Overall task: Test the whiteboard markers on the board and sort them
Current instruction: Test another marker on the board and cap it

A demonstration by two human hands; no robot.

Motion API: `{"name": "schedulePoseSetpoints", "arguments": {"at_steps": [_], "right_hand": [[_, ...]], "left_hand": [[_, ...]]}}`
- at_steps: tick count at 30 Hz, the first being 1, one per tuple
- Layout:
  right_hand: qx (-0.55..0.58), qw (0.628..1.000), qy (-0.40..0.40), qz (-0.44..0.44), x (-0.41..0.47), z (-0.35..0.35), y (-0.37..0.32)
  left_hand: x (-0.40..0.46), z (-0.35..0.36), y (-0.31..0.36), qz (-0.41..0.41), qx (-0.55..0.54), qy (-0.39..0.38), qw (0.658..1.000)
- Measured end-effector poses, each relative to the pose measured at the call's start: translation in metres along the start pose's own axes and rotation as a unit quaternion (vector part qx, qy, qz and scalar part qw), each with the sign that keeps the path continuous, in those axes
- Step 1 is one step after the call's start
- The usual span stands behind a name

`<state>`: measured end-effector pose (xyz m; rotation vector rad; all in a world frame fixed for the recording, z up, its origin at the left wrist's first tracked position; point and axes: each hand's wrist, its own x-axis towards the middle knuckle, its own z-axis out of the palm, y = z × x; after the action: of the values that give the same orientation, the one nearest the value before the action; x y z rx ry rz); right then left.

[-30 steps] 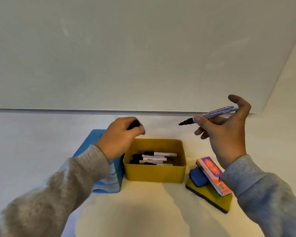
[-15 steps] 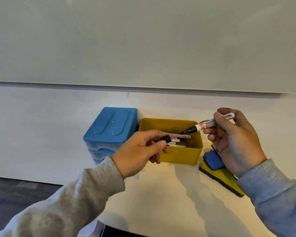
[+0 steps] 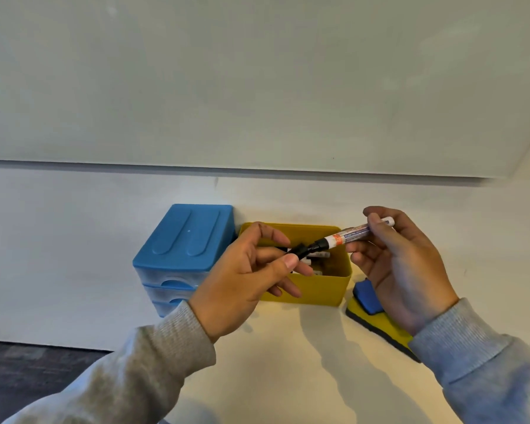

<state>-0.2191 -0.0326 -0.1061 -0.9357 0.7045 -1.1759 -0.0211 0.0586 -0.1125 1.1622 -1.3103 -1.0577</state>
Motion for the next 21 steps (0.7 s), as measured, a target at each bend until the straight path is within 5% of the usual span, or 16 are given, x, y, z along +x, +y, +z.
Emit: {"name": "schedulePoseSetpoints", "arguments": {"at_steps": [14,21], "right_hand": [[0.016,0.998,-0.040,0.039,0.005,-0.006,-0.001],[-0.072,0.994,-0.081,0.033,0.002,-0.004,0.005]], "left_hand": [[0.006,-0.004,-0.006,0.051,0.010,0.118,0.992],[0.006,-0.007,-0.013,0.034,-0.019,0.124,0.992]]}}
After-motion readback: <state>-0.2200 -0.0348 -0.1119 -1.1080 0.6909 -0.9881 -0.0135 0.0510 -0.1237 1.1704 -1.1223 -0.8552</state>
